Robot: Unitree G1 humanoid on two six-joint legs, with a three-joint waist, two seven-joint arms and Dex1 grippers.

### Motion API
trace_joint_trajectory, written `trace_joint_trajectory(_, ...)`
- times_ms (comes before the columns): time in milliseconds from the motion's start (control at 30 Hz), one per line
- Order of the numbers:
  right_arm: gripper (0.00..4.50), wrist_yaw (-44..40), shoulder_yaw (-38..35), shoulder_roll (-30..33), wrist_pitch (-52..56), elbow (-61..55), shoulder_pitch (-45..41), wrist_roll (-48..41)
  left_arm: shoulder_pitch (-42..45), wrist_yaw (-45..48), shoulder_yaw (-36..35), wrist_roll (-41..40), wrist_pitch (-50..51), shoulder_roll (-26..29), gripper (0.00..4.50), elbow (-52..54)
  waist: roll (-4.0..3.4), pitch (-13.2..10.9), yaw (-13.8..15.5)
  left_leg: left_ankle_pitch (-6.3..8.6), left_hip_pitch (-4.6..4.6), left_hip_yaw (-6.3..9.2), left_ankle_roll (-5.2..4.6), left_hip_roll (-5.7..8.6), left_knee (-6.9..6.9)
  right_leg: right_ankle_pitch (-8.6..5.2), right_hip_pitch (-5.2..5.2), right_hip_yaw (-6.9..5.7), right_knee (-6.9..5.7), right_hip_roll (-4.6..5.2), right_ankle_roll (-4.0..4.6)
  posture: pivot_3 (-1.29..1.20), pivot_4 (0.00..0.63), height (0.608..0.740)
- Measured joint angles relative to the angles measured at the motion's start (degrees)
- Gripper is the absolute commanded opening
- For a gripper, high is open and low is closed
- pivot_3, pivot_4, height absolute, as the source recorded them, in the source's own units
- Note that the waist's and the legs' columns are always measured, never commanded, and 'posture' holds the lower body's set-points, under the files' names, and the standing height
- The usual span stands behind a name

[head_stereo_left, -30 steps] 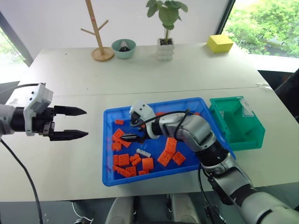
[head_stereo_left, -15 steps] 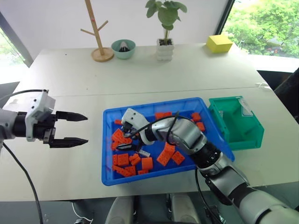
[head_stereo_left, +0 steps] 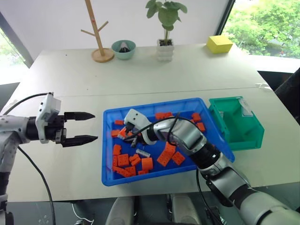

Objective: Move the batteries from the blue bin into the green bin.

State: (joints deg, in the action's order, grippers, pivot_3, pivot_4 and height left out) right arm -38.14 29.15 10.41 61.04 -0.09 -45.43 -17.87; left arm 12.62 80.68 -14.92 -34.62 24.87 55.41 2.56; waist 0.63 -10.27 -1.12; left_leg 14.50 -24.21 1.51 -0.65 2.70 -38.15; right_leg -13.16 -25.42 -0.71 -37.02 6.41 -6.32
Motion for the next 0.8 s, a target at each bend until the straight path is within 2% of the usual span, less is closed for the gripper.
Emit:
trace_joint_trajectory(300,0.11,-1.2,-4.0,1.8,4.6,-2.6,-1.9,-2.5,0.3,-2.1,0.0,-1.1,1.3,-0.2,4.5,1.0,0.0,0.0,0.0,0.0,0.0,0.0,0.0,0.0,0.0,0.0,-0.01,0.0,0.01,0.01,0.0,0.0,0.15,0.702)
trace_joint_trajectory(333,1.16,-1.4,-3.8,1.7,4.6,-2.6,-1.7,-2.7,0.7,-2.2,0.0,-1.2,1.4,-0.3,4.5,1.0,0.0,0.0,0.0,0.0,0.0,0.0,0.0,0.0,0.0,0.0,-0.01,0.0,0.01,0.01,0.0,0.0,0.15,0.702)
trace_joint_trajectory(367,1.5,-1.6,-3.6,1.4,4.3,-2.6,-1.3,-2.7,1.2,-2.4,0.0,-1.2,1.7,-0.3,4.5,1.1,0.0,0.0,0.0,0.0,0.0,0.0,0.0,0.0,0.0,0.0,0.0,0.0,0.01,0.01,0.0,0.0,0.15,0.702)
trace_joint_trajectory(467,2.97,-0.7,-2.9,0.2,3.1,-1.6,0.1,-2.1,1.6,-2.7,0.0,-1.7,2.4,-0.3,4.5,1.2,0.0,0.0,-0.1,0.0,0.0,0.0,0.0,0.0,0.0,0.0,-0.01,0.0,0.01,0.01,0.0,0.0,0.15,0.702)
trace_joint_trajectory(600,2.97,0.3,-3.1,0.1,2.1,0.2,0.1,-1.2,1.6,-3.1,0.0,-2.2,2.9,-0.3,4.5,2.3,0.0,0.0,0.0,0.0,0.0,0.0,0.01,0.0,0.0,0.0,-0.01,0.0,0.01,0.01,0.0,0.0,0.15,0.702)
trace_joint_trajectory(800,2.97,-1.9,-3.3,5.7,-0.1,0.8,-3.0,-0.1,1.6,-3.2,0.0,-2.3,3.5,-0.3,4.5,2.3,0.0,0.0,0.0,-0.01,0.0,0.0,0.02,0.01,0.0,0.0,0.0,0.0,0.03,0.01,0.0,0.0,0.15,0.702)
